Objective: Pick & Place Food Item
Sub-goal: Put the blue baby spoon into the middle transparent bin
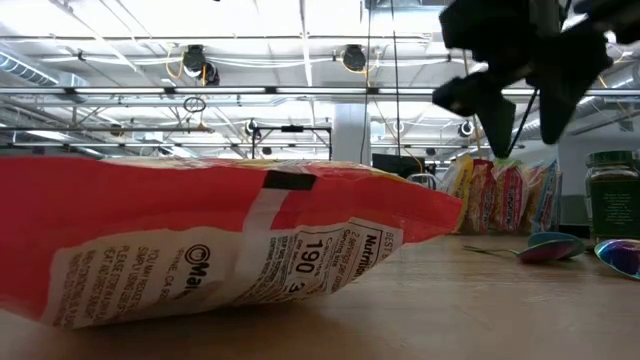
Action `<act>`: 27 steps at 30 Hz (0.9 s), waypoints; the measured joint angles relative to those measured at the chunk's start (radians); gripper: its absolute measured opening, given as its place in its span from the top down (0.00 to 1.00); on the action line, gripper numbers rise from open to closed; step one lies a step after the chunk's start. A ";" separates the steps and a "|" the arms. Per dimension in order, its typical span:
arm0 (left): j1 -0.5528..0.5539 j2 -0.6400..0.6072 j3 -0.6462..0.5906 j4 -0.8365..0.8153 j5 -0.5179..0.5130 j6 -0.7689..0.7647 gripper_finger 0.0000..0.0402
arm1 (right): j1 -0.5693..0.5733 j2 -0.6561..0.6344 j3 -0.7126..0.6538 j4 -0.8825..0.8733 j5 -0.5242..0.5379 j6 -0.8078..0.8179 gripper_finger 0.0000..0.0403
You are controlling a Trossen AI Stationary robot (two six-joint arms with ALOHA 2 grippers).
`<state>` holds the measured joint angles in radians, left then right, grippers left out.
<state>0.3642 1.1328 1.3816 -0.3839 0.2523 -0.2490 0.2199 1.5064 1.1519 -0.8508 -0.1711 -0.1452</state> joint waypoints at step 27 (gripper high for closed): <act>-0.036 0.001 0.000 0.067 0.057 -0.039 0.56 | -0.018 0.067 -0.231 0.151 0.119 -0.155 0.58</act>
<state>0.3282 1.1339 1.3819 -0.3167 0.3092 -0.2881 0.2024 1.5730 0.9207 -0.7002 -0.0525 -0.3000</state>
